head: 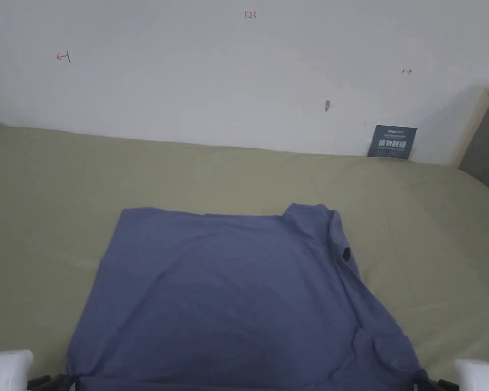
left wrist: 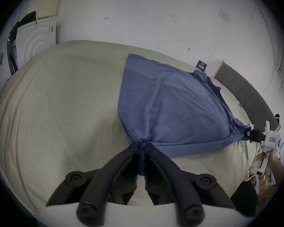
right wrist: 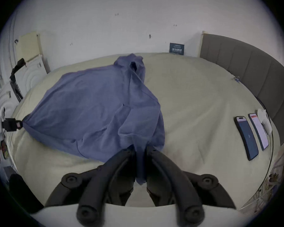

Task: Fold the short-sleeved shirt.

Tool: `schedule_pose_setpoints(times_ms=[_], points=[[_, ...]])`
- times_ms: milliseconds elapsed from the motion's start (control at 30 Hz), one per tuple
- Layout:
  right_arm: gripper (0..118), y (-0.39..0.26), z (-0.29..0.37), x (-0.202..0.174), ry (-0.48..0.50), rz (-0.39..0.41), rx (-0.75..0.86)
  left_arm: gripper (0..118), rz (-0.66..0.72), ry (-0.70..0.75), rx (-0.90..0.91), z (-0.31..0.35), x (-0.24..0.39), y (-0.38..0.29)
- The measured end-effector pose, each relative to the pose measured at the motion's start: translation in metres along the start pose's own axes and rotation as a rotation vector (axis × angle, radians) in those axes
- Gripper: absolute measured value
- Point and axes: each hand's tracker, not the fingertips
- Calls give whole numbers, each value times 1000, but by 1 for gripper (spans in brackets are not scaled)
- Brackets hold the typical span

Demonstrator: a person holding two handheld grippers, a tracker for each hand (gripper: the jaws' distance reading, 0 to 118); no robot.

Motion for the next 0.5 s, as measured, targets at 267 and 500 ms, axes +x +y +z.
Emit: schedule_pose_setpoints(times_ms=[267, 500], points=[[13, 37, 0, -7, -20, -16, 134, 8, 40, -8, 82, 3, 3, 44], [13, 78, -47, -9, -47, -20, 121, 8, 48, 30, 53, -31, 13, 93]])
